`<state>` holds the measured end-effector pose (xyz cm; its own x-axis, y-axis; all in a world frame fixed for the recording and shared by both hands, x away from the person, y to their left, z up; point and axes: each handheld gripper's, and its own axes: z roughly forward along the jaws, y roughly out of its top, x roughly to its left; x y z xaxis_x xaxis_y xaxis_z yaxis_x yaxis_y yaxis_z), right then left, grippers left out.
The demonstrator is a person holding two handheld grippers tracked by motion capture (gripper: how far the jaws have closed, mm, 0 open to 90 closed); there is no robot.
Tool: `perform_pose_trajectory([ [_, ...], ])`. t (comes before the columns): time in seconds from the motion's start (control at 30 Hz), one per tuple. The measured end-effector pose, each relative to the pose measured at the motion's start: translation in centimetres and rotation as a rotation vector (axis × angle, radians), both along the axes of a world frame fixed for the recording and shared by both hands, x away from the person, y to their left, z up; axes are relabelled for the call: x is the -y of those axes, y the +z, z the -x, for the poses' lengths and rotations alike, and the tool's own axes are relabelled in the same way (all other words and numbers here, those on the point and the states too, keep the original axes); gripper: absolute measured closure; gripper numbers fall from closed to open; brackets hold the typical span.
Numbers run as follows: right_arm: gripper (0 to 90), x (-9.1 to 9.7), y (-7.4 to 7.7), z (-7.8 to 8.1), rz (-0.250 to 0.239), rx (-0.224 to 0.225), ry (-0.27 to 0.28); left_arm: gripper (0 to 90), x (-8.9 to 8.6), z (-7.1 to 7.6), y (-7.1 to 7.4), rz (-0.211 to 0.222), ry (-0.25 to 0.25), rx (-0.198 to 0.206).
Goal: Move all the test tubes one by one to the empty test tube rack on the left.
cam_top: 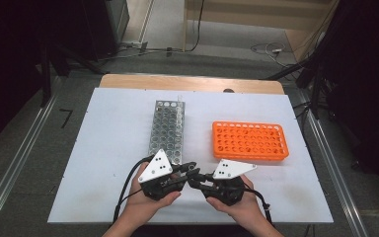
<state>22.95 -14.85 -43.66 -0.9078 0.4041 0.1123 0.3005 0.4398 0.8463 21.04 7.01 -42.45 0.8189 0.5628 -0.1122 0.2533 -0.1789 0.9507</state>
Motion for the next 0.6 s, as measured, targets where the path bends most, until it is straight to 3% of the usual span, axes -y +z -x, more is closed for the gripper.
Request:
perform_pose_trajectory([
  [0.17,57.2,0.5,0.1,0.0,-0.008,0.025,-0.022,76.0,-0.4,-0.2,0.1,0.007,0.016,-0.007],
  [0.33,33.5,1.5,0.4,-0.3,-0.006,0.051,-0.036,76.0,-0.9,-0.5,0.2,0.013,0.033,-0.008],
  [0.6,9.8,4.0,0.6,-1.1,-0.023,0.041,-0.085,76.0,-1.6,-1.5,0.5,0.022,0.067,0.001],
])
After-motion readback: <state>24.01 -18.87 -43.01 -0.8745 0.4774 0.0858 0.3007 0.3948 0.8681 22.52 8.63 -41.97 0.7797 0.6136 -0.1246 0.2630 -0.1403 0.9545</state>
